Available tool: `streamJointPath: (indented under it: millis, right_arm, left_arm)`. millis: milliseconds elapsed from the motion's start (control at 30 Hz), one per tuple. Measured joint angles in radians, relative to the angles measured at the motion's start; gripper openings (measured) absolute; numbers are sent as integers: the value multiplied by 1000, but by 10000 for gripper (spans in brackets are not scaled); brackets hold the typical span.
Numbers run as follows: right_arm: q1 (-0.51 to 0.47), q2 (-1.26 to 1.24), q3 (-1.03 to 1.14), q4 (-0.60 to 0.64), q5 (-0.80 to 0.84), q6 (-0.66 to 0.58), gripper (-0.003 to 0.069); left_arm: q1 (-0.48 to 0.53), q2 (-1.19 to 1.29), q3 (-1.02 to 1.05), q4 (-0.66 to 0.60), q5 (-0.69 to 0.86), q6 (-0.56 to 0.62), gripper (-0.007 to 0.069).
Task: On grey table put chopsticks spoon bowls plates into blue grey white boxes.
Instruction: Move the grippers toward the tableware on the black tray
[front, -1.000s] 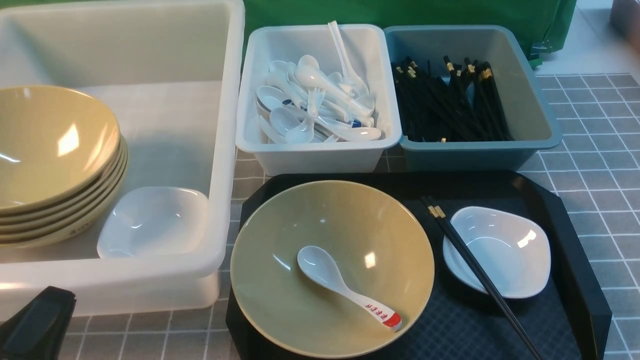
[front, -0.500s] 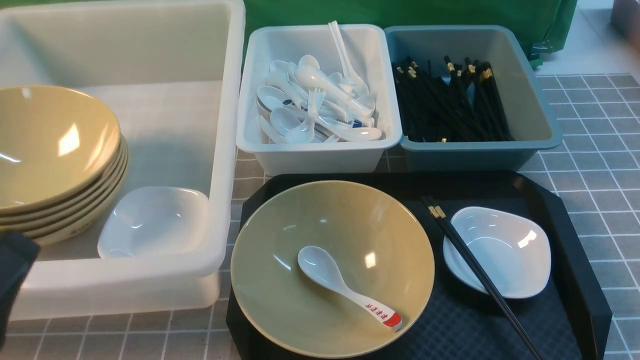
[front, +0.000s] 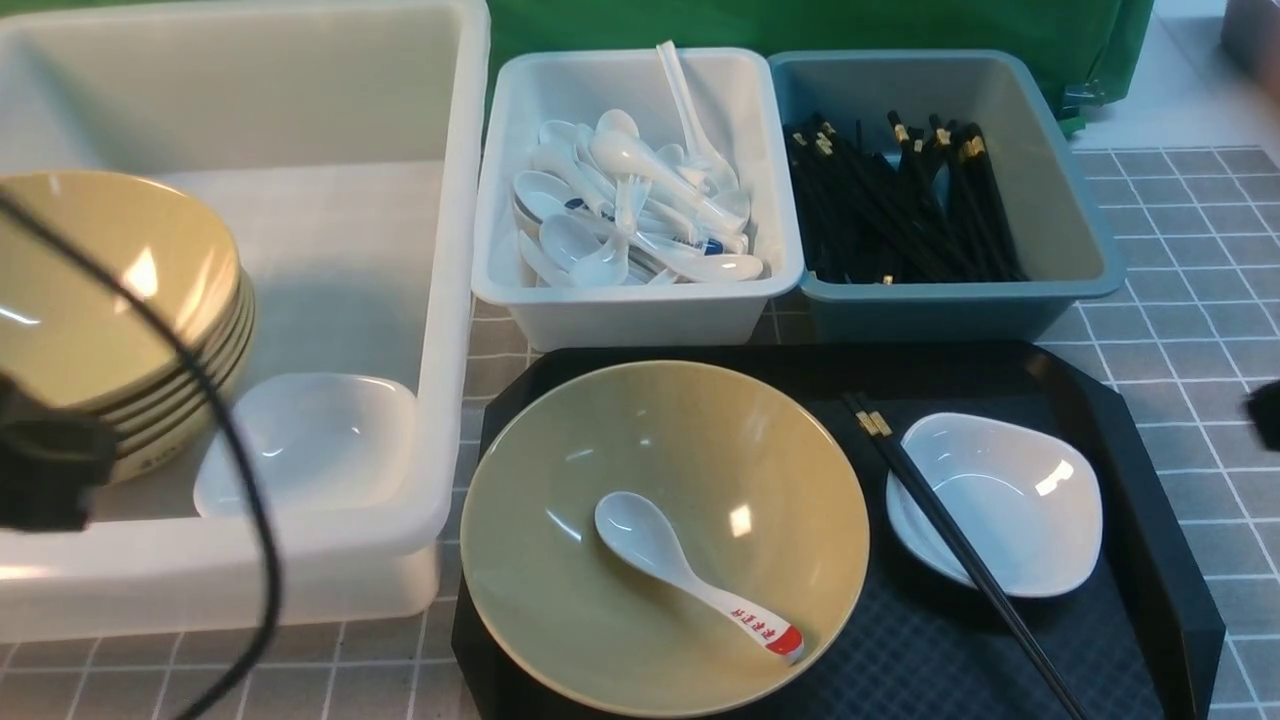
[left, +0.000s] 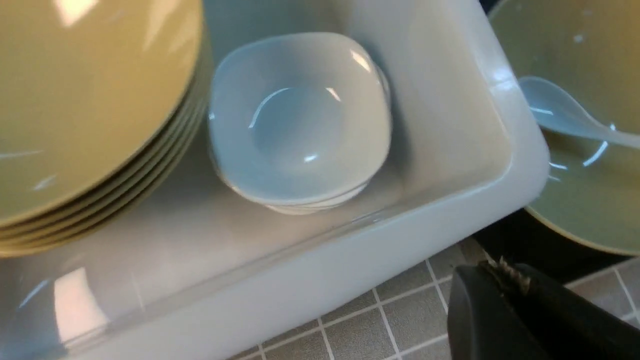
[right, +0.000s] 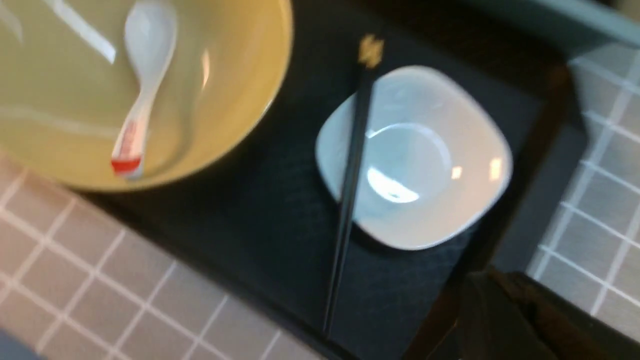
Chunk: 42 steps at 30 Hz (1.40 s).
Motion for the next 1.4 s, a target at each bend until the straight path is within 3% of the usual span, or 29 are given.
streamJointPath:
  millis: [233,300,333,467,567,667,1033,1400]
  right_arm:
    - [88,242,-21,-26,-34,29,61]
    - [93,343,-21,-32,-71,32,131]
    - [93,343,-21,-32,-71,32,131]
    - [93,485,-45,-34,-113,52,321]
    - [93,565,-87,-35,-124,55,421]
    - [94,622,-127,-35,-128,58,459]
    - [154,738,-160,-39,-172,68,442]
    - [153,747,-160,-81,-195,112,297]
  left_arm:
    - [-274,216,-106,2,-43,36,-11]
    - [-383,313,-151,7,-96,38,-11]
    - [-390,313,-154,8,-99,38,-11]
    - [-521,458,-215,17,-147,51,-11]
    - [-562,516,-227,17,-161,66,-11]
    - [-569,541,-228,17,-164,68,-11]
    - [-568,543,-228,42,-179,69,-11]
    - [-568,543,-229,44,-179,69,-11]
